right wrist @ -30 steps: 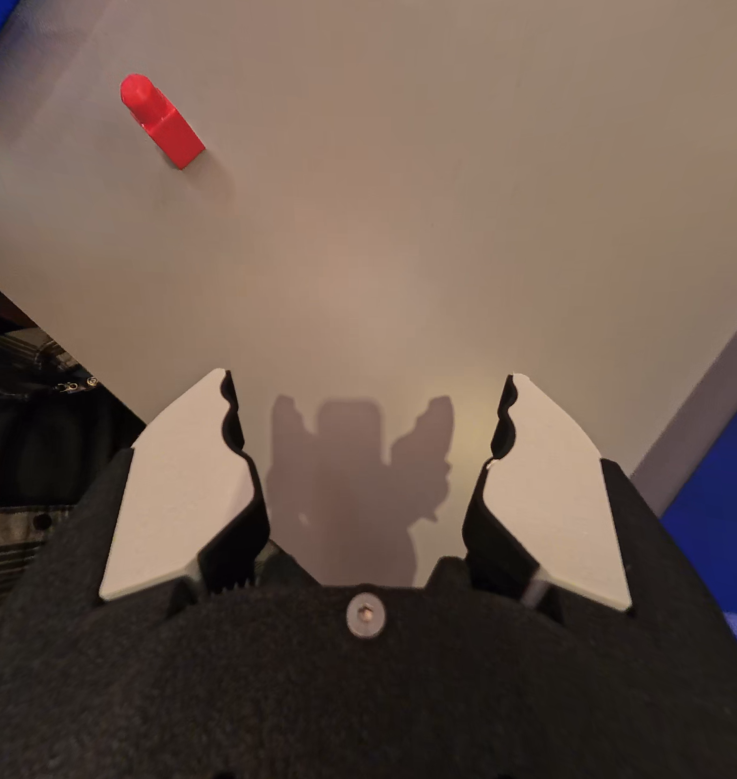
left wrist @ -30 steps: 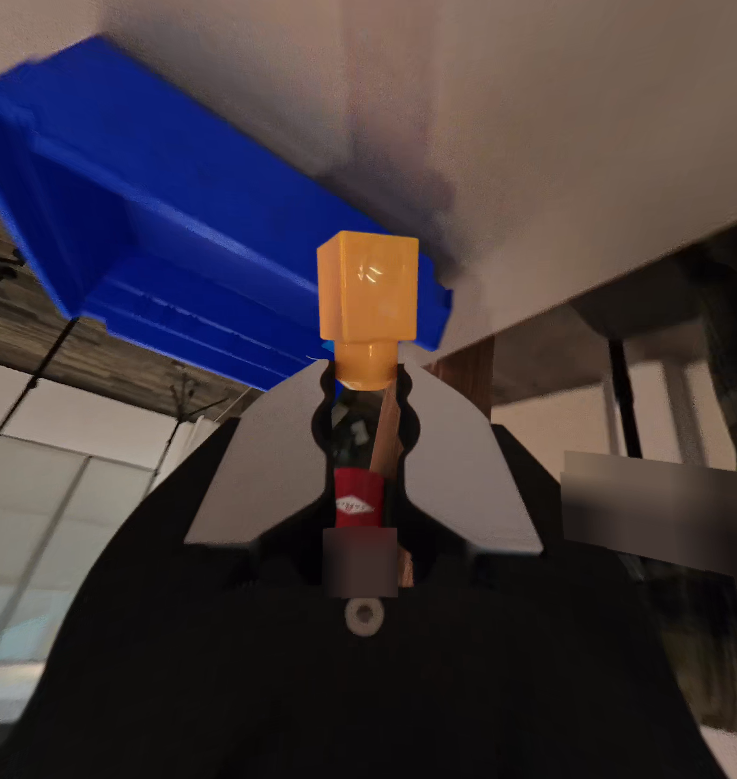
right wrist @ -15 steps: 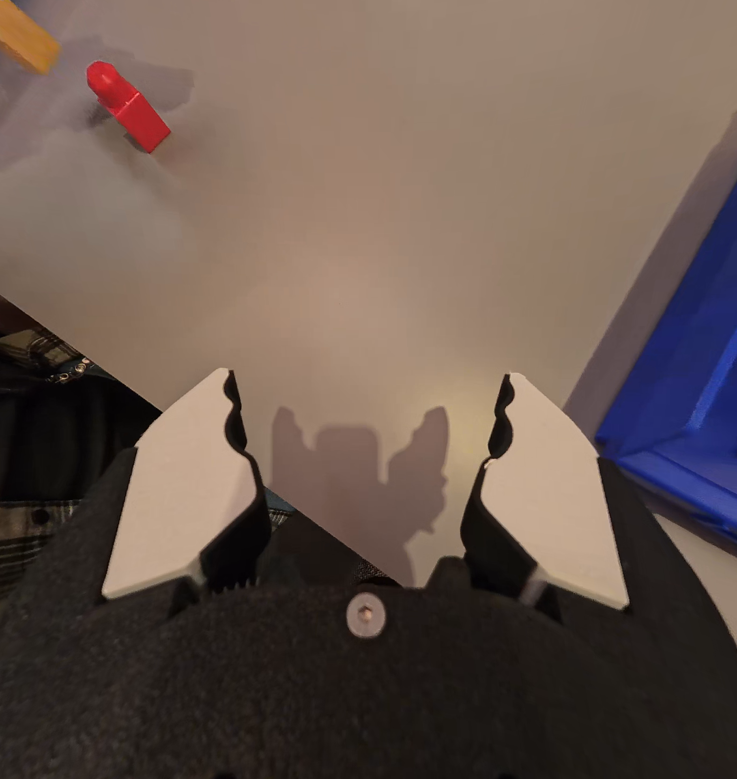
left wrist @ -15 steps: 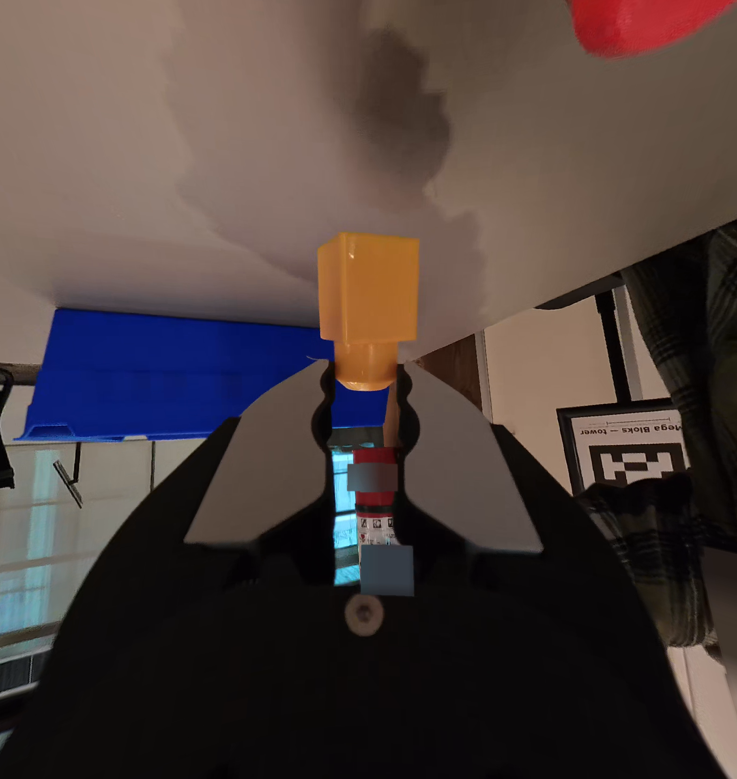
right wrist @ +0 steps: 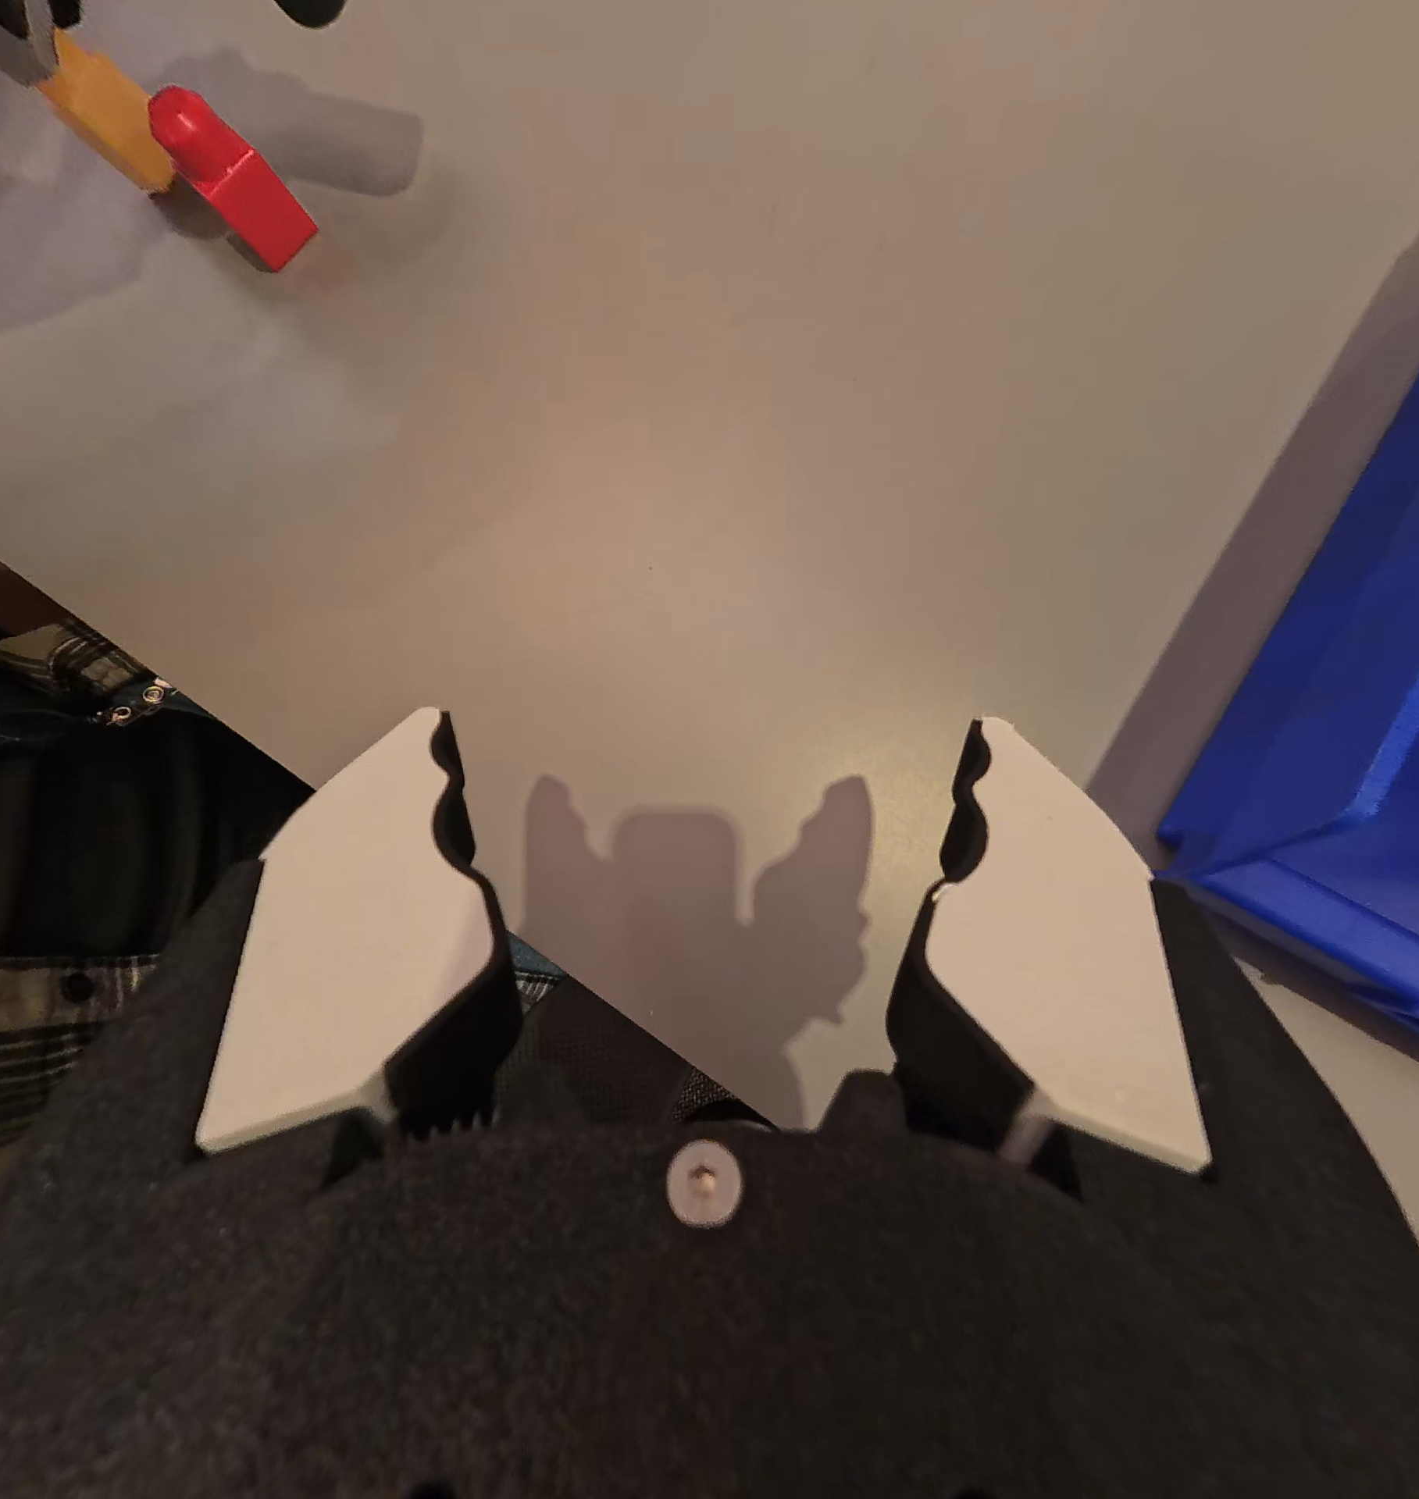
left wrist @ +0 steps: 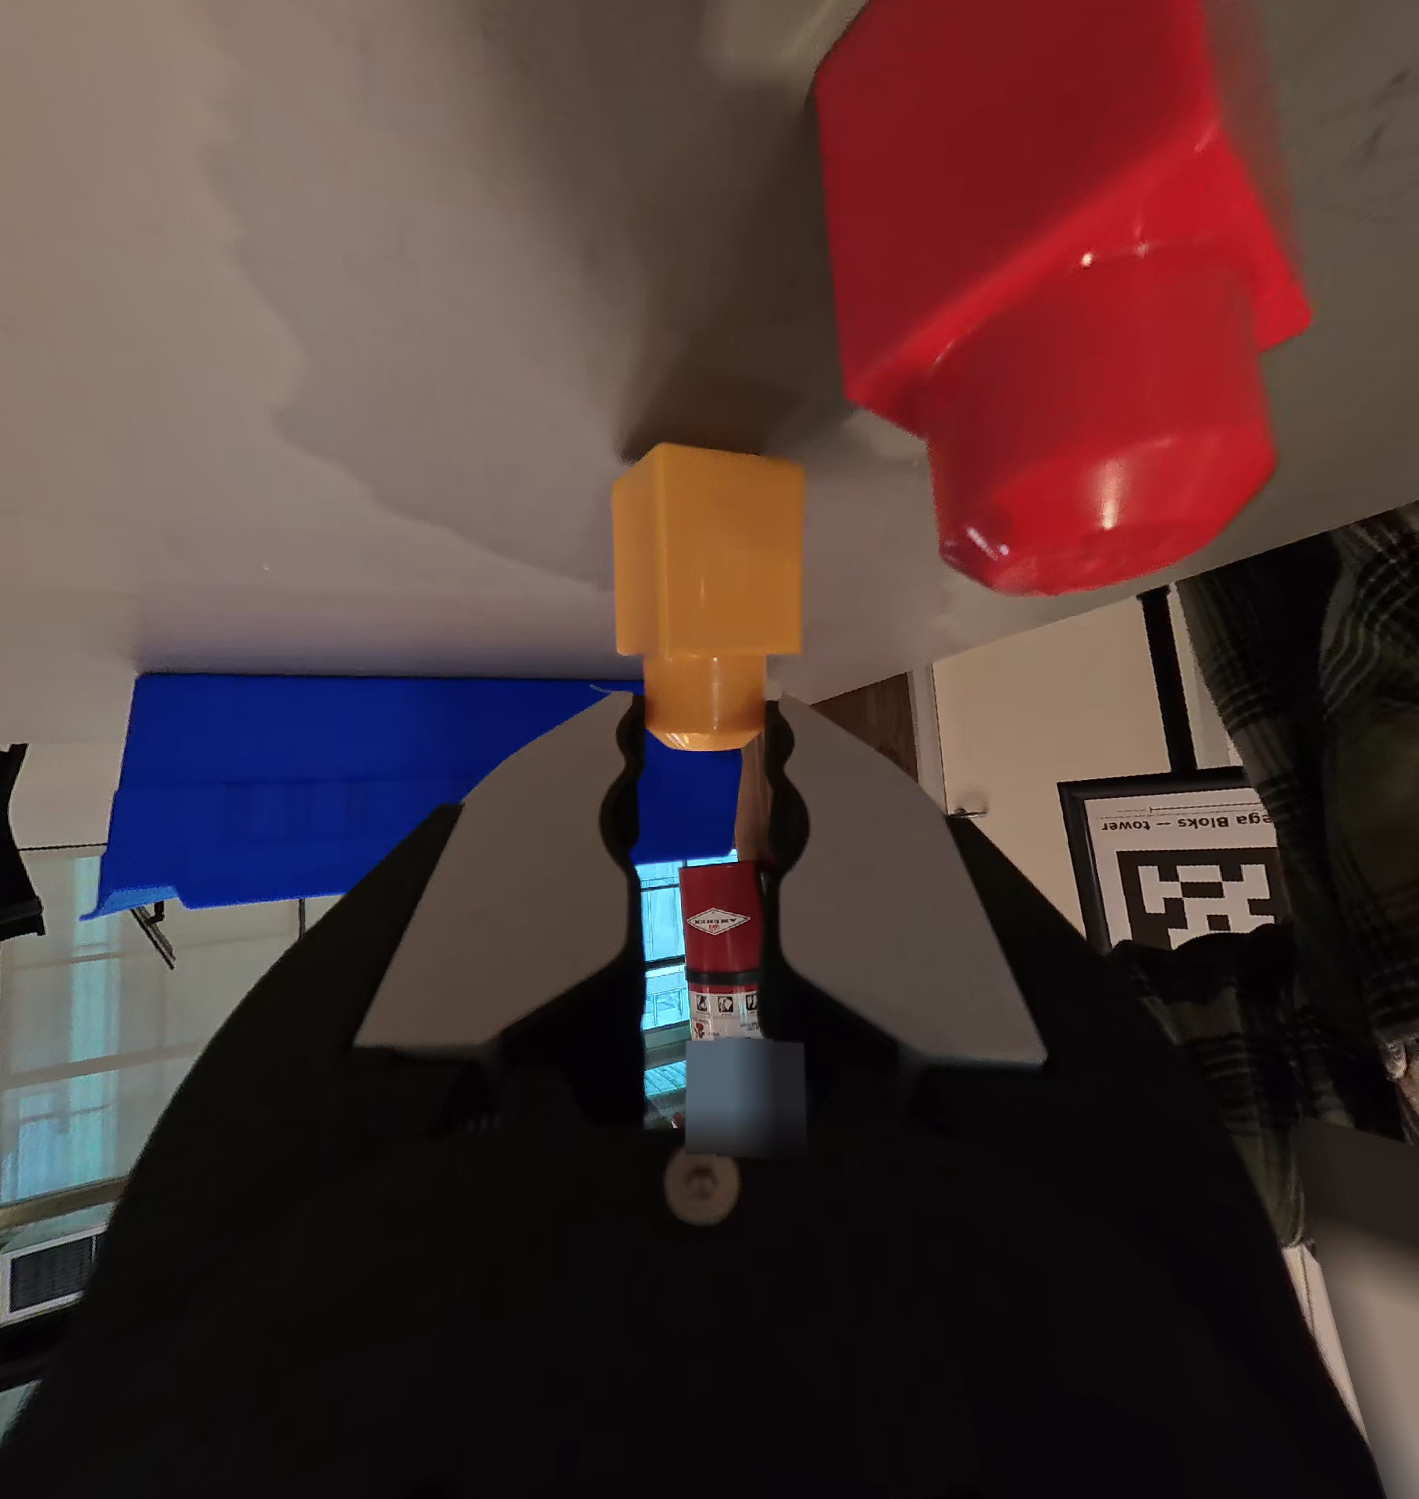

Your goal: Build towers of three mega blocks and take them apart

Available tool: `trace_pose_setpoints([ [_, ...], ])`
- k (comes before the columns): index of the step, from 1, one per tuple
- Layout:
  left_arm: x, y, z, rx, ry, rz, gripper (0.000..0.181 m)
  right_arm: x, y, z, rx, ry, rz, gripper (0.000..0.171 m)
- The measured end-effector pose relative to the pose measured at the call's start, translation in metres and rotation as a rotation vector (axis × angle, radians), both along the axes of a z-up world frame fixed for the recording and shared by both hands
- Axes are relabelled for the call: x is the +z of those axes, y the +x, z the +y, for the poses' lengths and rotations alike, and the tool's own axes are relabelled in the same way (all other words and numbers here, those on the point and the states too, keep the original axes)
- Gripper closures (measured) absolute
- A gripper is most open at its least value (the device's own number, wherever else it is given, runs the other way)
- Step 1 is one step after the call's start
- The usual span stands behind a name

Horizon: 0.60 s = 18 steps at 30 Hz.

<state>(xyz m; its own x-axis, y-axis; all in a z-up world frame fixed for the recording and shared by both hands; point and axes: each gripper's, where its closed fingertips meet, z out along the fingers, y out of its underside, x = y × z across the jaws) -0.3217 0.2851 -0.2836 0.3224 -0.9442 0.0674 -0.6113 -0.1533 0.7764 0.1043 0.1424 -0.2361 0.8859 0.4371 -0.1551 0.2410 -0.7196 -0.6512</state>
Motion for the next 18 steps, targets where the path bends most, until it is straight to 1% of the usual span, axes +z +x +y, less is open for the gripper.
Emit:
trace_pose_setpoints([
  [8, -0.003, 0.005, 0.001, -0.009, 0.001, -0.01, 0.154, 0.001, 0.003, -0.002, -0.007, 0.002, -0.003, 0.057],
  [13, 0.002, 0.009, 0.005, -0.023, 0.021, -0.075, 0.142, 0.002, 0.003, -0.003, -0.007, 0.005, -0.004, 0.056],
  [15, 0.015, 0.009, 0.008, -0.034, 0.053, -0.144, 0.134, 0.003, 0.002, -0.003, -0.006, 0.01, -0.003, 0.056],
  [17, 0.037, 0.008, 0.014, -0.039, 0.117, -0.276, 0.125, 0.004, 0.003, -0.002, -0.008, 0.022, -0.001, 0.056],
  [18, 0.052, 0.006, 0.017, -0.036, 0.16, -0.359, 0.123, 0.005, 0.003, -0.001, -0.009, 0.025, 0.002, 0.056],
])
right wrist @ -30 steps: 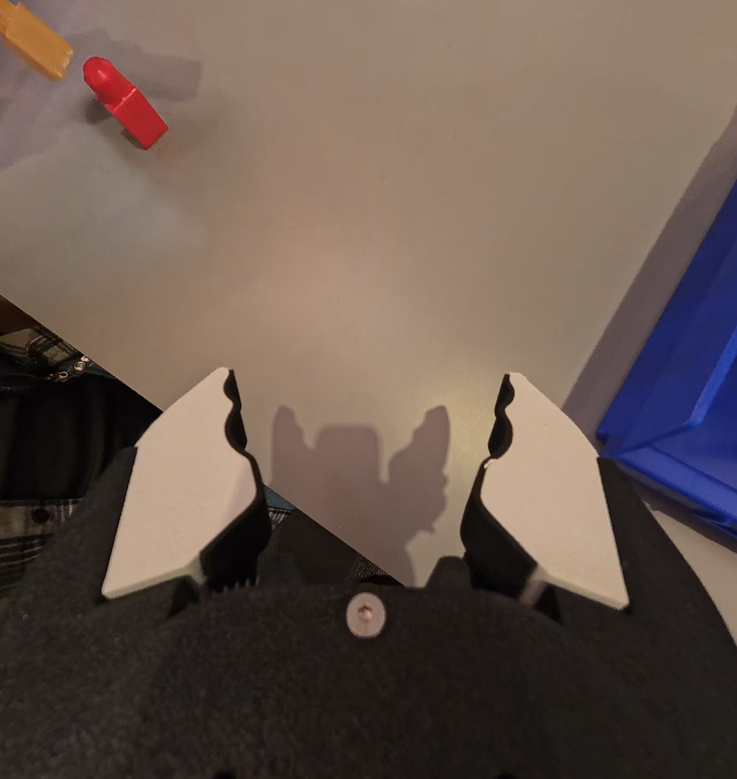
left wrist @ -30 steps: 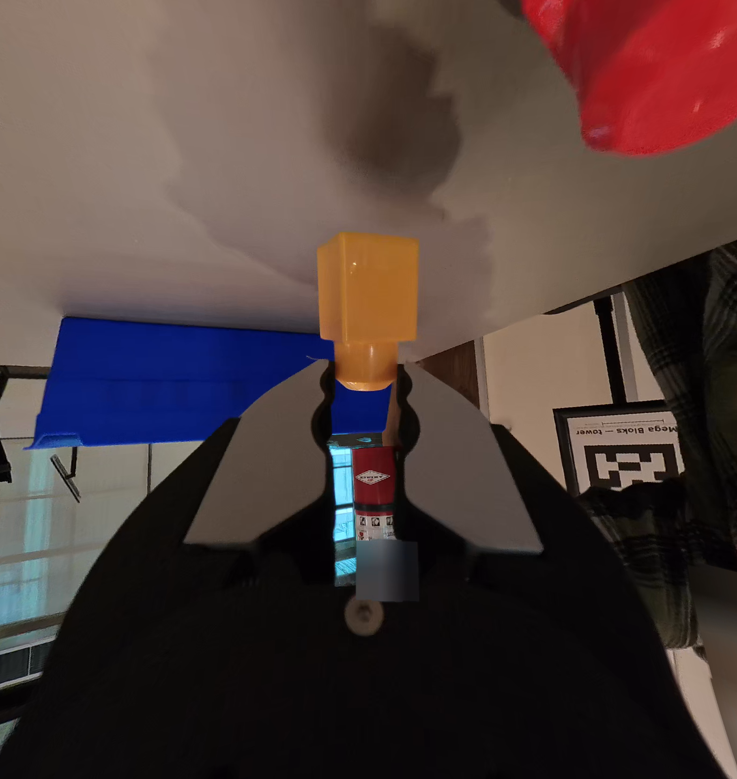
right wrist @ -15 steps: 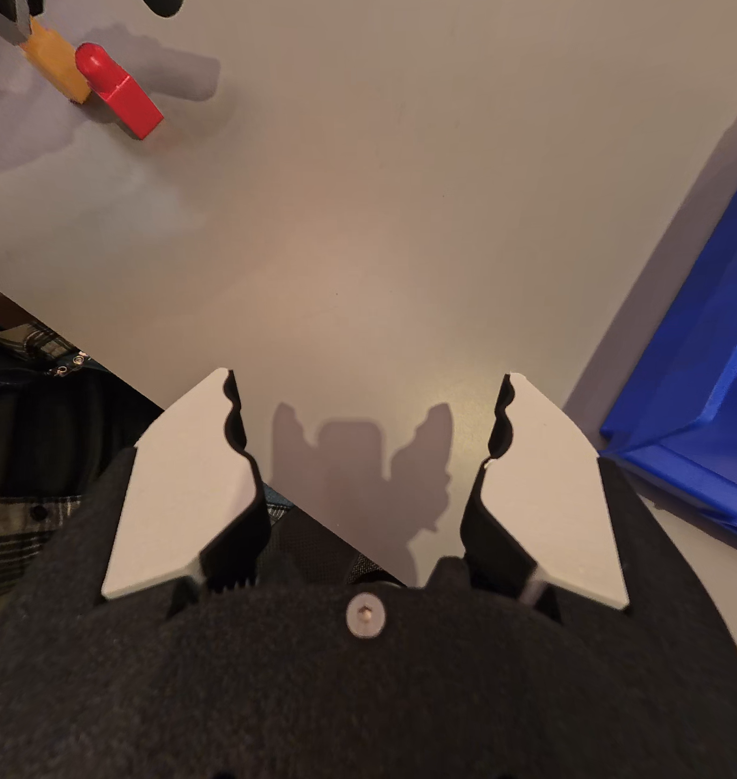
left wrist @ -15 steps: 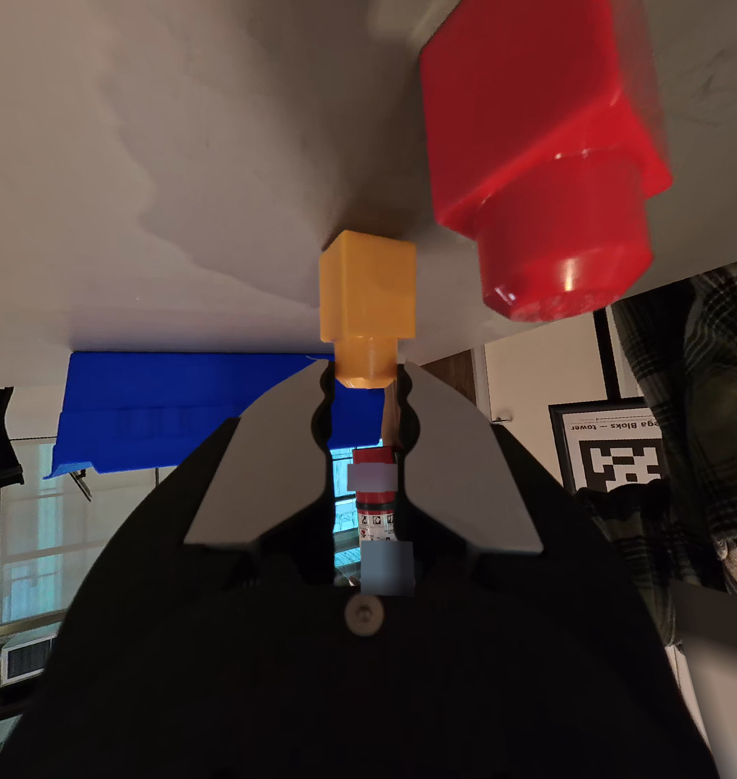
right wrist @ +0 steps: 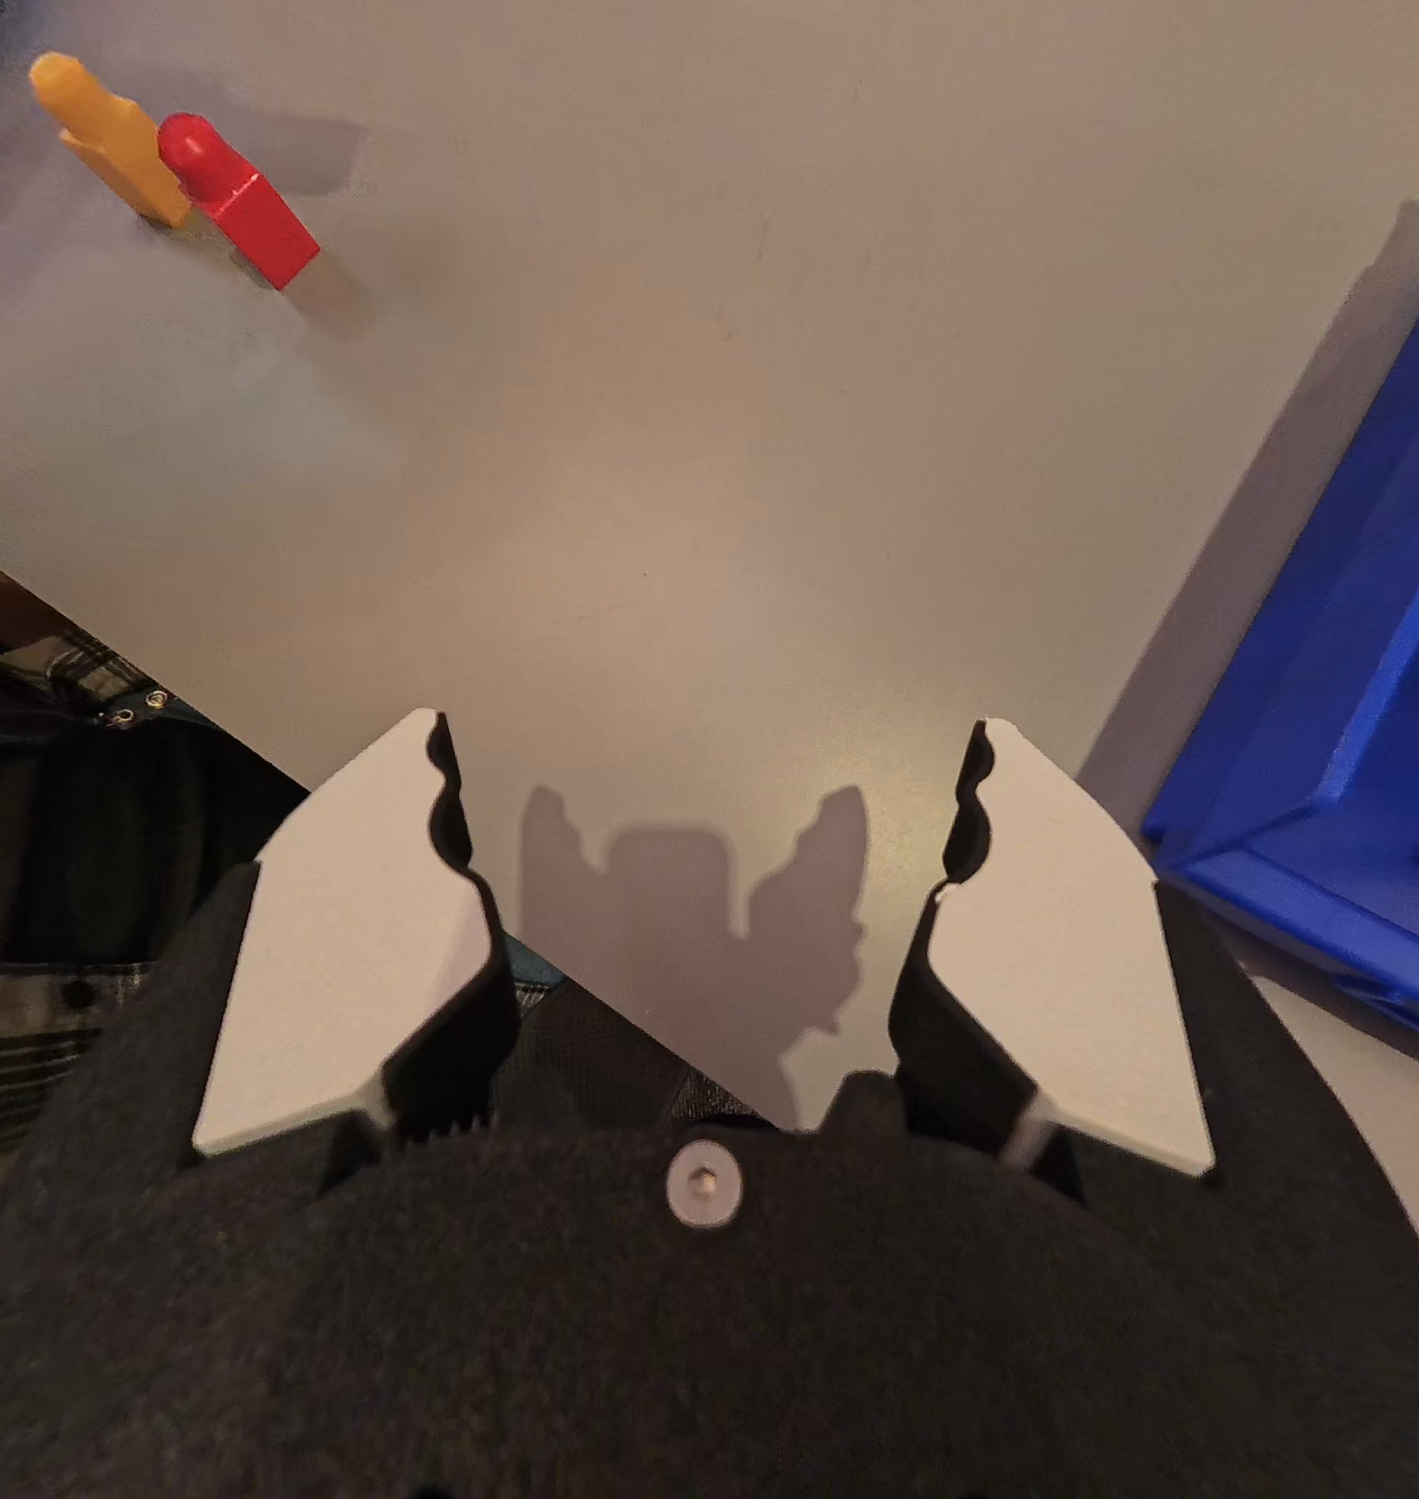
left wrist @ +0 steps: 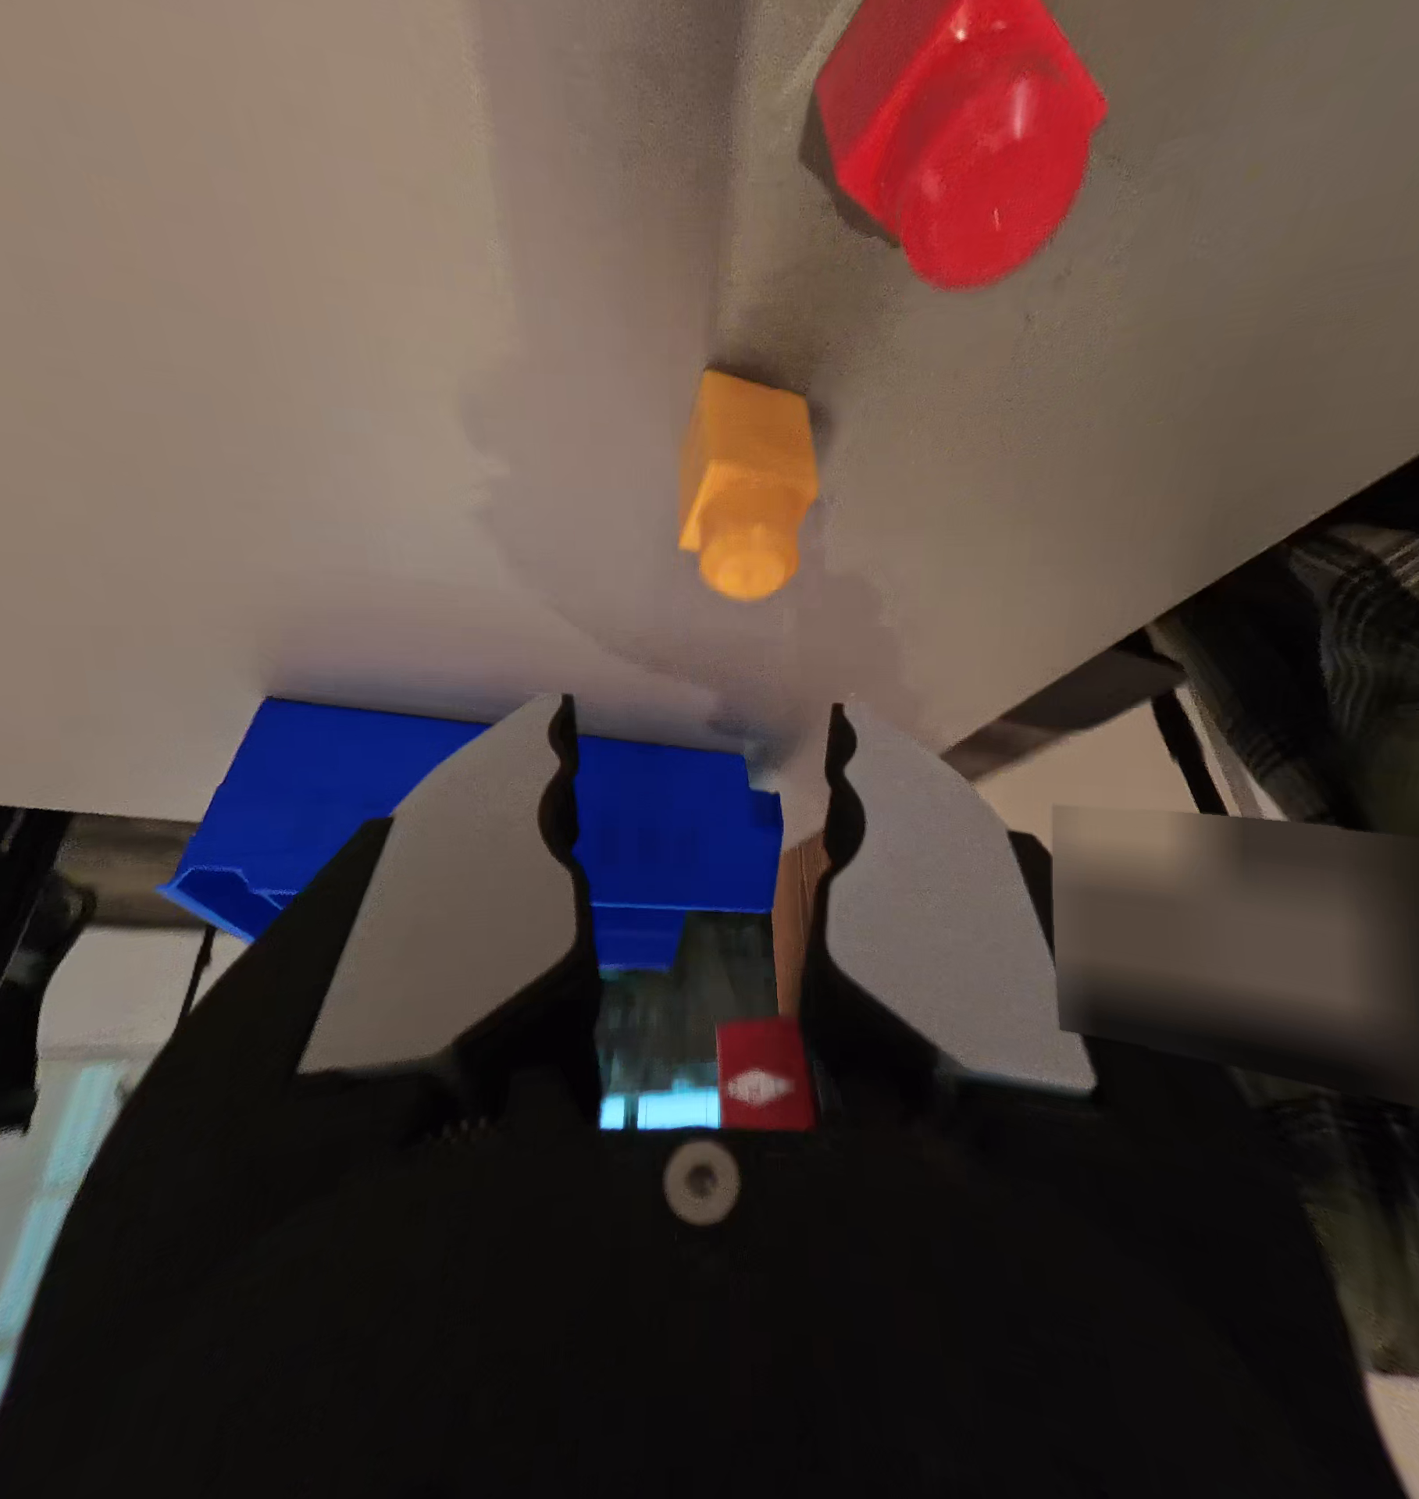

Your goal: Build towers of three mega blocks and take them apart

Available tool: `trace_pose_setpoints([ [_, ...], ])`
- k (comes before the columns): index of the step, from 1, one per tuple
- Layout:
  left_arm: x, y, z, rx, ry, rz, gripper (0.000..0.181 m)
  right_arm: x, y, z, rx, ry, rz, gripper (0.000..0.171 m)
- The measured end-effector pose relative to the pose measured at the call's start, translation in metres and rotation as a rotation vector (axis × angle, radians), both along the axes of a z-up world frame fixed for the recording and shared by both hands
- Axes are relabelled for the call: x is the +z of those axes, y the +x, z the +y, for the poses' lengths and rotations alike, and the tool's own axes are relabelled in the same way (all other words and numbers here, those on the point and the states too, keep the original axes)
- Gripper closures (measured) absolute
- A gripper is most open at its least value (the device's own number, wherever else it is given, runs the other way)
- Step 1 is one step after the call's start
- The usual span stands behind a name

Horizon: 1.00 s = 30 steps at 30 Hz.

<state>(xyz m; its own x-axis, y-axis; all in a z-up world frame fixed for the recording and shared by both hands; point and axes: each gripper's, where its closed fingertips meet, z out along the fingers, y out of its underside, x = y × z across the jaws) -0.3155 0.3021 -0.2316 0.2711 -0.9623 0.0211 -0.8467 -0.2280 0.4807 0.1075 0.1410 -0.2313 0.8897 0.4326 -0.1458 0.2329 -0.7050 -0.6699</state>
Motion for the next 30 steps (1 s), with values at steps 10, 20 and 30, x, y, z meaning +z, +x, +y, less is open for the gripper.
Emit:
trace_pose_setpoints([
  [10, 0.097, -0.163, 0.008, 0.07, 0.38, -0.312, 0.122, -0.004, -0.011, 0.022, 0.019, 0.01, 0.02, 0.056],
  [20, 0.003, -0.286, -0.042, 0.002, 0.138, -0.134, 0.137, -0.007, -0.044, 0.038, 0.086, -0.004, -0.001, 0.056],
  [30, -0.044, -0.323, -0.045, 0.01, 0.019, -0.103, 0.141, -0.005, -0.04, 0.034, 0.063, -0.016, -0.017, 0.056],
])
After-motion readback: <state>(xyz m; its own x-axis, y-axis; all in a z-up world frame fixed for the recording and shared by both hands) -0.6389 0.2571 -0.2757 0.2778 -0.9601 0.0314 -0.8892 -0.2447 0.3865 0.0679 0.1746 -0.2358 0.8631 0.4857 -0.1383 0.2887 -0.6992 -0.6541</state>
